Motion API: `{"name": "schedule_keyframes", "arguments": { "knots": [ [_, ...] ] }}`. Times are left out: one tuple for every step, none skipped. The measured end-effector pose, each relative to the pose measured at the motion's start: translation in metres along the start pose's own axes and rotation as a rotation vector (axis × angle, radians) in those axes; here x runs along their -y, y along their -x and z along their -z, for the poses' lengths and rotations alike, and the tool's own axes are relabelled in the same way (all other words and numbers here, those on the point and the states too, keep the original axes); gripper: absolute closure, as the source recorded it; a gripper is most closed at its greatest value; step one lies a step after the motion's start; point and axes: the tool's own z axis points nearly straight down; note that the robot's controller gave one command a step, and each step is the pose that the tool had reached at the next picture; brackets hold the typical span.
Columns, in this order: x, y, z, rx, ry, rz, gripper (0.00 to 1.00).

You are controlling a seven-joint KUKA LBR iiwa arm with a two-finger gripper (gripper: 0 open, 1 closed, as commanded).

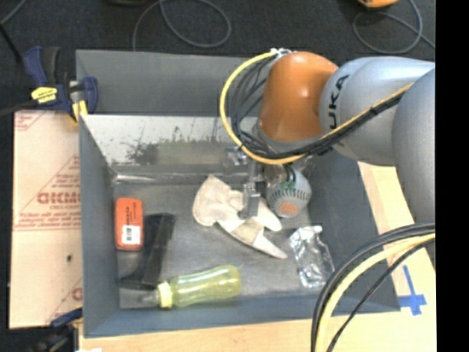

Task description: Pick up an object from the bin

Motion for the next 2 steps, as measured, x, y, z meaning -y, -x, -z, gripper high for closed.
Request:
{"name": "schedule_keyframes", "arguments": {
  "knots": [
    [0.003,-0.014,-0.037,0.0,-0.001,0.254,0.0],
    [0.013,-0.013,-0.059,0.004,-0.001,0.415,1.0]
  ]
}}
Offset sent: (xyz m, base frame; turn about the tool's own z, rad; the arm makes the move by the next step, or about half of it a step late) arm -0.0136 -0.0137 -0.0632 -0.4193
